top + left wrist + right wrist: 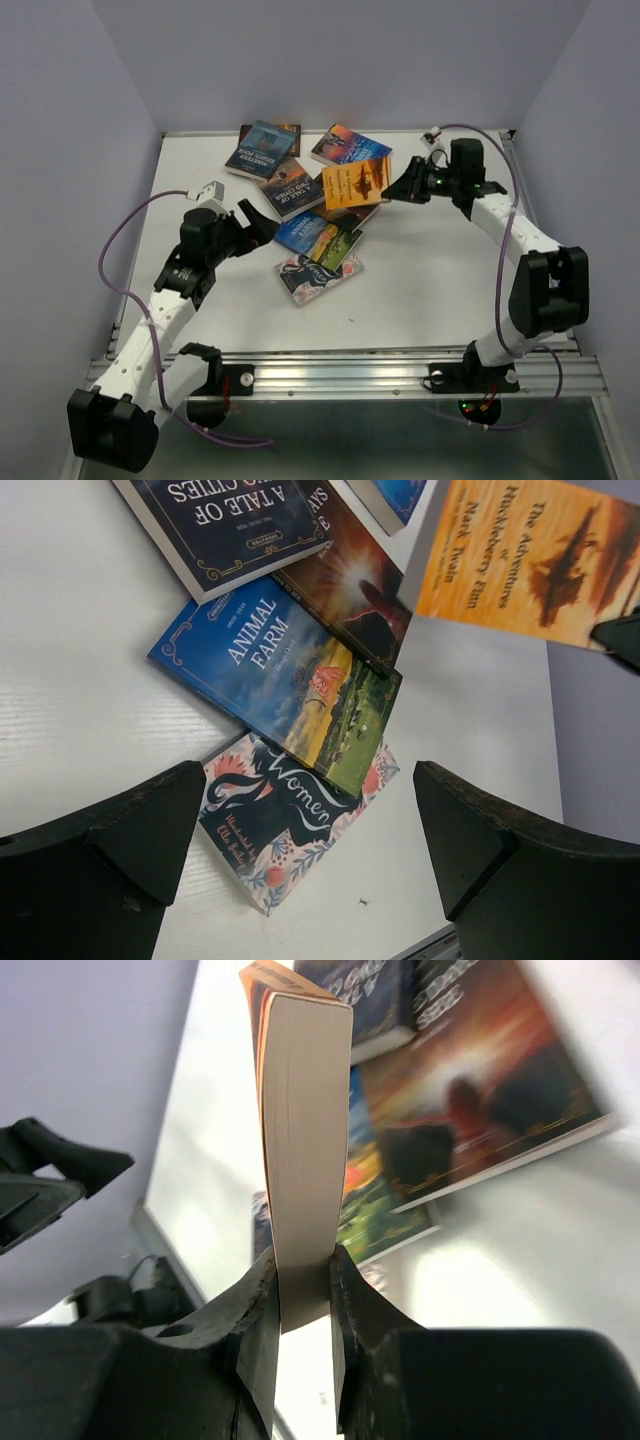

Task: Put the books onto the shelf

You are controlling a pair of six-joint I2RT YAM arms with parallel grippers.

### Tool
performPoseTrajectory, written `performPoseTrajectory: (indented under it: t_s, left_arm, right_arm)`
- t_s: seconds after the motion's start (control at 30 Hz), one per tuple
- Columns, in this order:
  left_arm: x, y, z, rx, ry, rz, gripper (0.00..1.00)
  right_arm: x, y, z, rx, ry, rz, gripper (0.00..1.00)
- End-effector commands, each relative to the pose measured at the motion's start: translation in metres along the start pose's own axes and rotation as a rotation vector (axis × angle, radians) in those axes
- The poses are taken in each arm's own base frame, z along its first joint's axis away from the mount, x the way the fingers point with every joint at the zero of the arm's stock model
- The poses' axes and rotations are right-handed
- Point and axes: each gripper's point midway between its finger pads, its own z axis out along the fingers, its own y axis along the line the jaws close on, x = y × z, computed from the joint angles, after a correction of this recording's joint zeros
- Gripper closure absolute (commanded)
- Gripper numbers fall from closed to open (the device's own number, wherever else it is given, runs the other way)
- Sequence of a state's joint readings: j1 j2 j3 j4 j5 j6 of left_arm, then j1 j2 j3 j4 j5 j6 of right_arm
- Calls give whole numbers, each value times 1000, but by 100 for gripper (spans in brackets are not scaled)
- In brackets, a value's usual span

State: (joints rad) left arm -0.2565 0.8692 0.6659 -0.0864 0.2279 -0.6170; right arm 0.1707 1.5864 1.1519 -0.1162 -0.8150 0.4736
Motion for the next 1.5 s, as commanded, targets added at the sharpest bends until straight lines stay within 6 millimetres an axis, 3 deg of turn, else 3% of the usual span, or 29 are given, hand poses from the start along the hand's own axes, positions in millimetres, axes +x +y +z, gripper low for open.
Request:
performPoseTrajectory:
  t_s: [0.0,0.1,0.13,0.17,0.2,0.23,0.27,0.3,0.33,0.37,0.43,0.47,0.53,0.73,0.8,0.83,0.9,0.97,1.0,1.1,1.13,1.23,1.33,1.37,1.47]
  left_arm:
    - [-24,-21,5,58,-54,49,1]
    - [-25,-23,9,60,-42,57,1]
    - [-26,-24,12,61,-34,60,1]
    - [-26,-25,13,65,-29,66,1]
    - [-25,-24,15,65,-22,67,1]
    - [-25,-24,17,64,-18,68,1]
    - [-26,-25,17,65,-17,69,1]
    - [-25,-25,20,65,-10,73,1]
    - [-25,-25,20,64,-7,75,1]
    - [-25,-27,21,70,-2,79,1]
    - [-24,-25,23,67,7,81,1]
    - [-23,-26,24,69,12,80,1]
    - [-21,-26,26,74,29,80,1]
    - [-16,-24,31,67,71,90,1]
    - [-14,-22,35,55,84,93,1]
    - [-13,-22,36,55,90,91,1]
    - [-12,-22,39,61,105,89,1]
    - [-8,-22,44,70,132,92,1]
    - [-8,-24,44,76,132,93,1]
    - [-5,-20,51,67,150,102,1]
    - [-4,-18,54,62,157,105,1]
    - [-2,-16,60,56,174,103,1]
    - [-2,-18,65,67,191,105,1]
    - [-3,-19,67,71,190,107,1]
    - [-4,-20,71,76,195,106,1]
  right_arm:
    - [-23,-6,-40,108,27,-146,99]
    - [-49,-33,-68,227,-18,-226,99]
    - [-58,-54,-83,262,-3,-361,99]
    - [-47,-60,-94,276,68,-364,99]
    - [-70,-63,-110,338,51,-437,99]
    - [-73,-62,-113,337,81,-479,99]
    - [-75,-80,-121,365,141,-567,99]
    - [-63,-81,-129,351,213,-561,99]
    - [-79,-73,-138,341,214,-636,99]
    - [-63,-81,-145,280,303,-645,99]
    - [-61,-73,-151,211,358,-711,99]
    - [-66,-82,-157,251,364,-747,99]
    - [-57,-87,-158,240,401,-767,99]
    - [-31,-131,-147,246,510,-667,99]
    - [-37,-141,-143,258,520,-634,98]
    - [-34,-157,-138,263,544,-602,96]
    - [-37,-170,-134,283,558,-581,94]
    - [-49,-189,-129,310,567,-594,89]
    - [-44,-198,-126,311,589,-576,88]
    - [-40,-224,-122,340,634,-557,68]
    - [-42,-229,-121,355,639,-551,56]
    - [-38,-246,-114,355,653,-526,44]
    - [-52,-261,-110,411,626,-540,30]
    - [-63,-264,-110,447,601,-550,29]
    - [-76,-259,-111,479,558,-560,22]
